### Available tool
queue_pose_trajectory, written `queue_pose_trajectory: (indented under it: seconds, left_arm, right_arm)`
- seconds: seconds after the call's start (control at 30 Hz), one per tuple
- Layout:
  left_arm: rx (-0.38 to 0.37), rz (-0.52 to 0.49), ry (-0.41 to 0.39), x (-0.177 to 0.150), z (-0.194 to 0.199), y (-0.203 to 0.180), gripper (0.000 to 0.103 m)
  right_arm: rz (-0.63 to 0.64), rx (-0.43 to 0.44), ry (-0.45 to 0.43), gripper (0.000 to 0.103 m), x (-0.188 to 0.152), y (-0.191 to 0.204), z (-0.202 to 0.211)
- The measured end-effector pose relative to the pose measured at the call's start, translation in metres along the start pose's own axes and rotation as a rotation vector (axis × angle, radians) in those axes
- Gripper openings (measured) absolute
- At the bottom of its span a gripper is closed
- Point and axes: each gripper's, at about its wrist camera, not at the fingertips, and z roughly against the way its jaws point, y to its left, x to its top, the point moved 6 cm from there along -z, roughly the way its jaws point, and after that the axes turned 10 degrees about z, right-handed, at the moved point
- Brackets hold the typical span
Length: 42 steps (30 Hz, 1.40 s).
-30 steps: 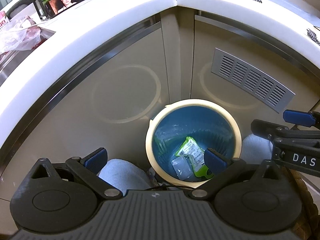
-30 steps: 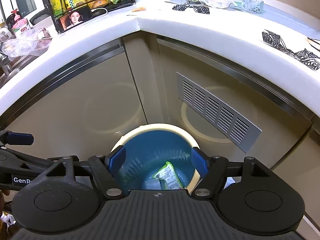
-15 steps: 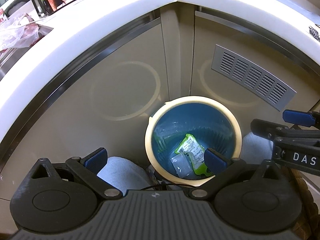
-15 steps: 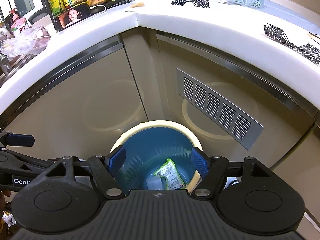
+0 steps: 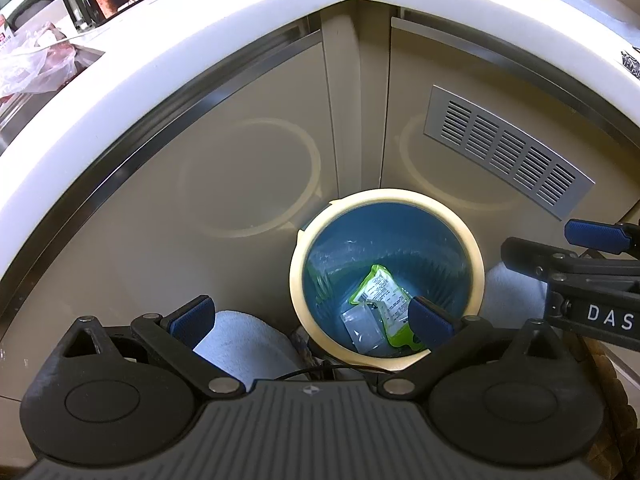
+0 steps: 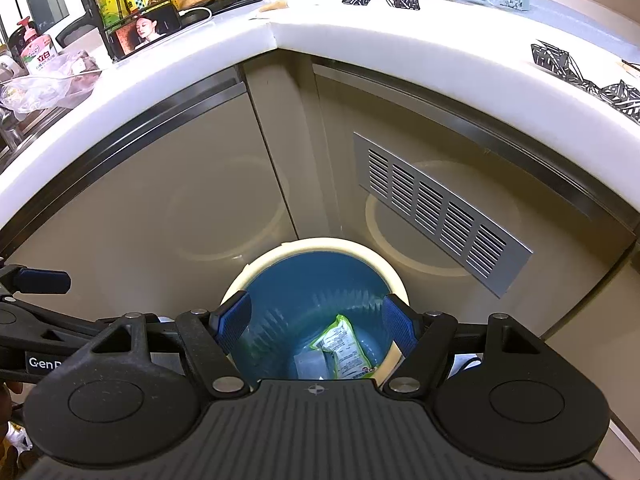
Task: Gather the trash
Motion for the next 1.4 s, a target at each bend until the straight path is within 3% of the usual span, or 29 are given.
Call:
queue_pose_trajectory:
  seconds: [0.4,0.63,0.77,1.0,1.17,1.4]
  left_arm:
    - [0.004,0.002,0.005,-0.001,-0.002,0.000,0.103]
    - [0.027,0.023,-0.018,0.008,0.002,0.008,0.103]
    - [0.032,0.059,-0.039,0.023,0.009,0.016,0.103]
    - [0.040,0.062,-0.143,0.057,0.030,0.017,0.103]
    - [0.031,0.076,-0.161,0.075,0.036,0.017,0.103]
    - [0.039,0.085,-0.169,0.085,0.041,0.017,0.103]
  right_arm:
    - [-0.005,0.009,-0.001,0.075,0.000,-0.002,0.000]
    - [-0.009,0.009,-0.054,0.076,0.008,-0.008,0.011]
    - [-0.012,0.015,-0.116,0.077,0.018,-0.014,0.024]
    - [-0.033,0.013,-0.276,0.080,0.054,-0.037,0.056]
    - [-0.054,-0.035,-0.394,0.084,0.087,-0.071,0.079]
    - [-0.087,-0.090,-0.470,0.084,0.123,-0.114,0.085]
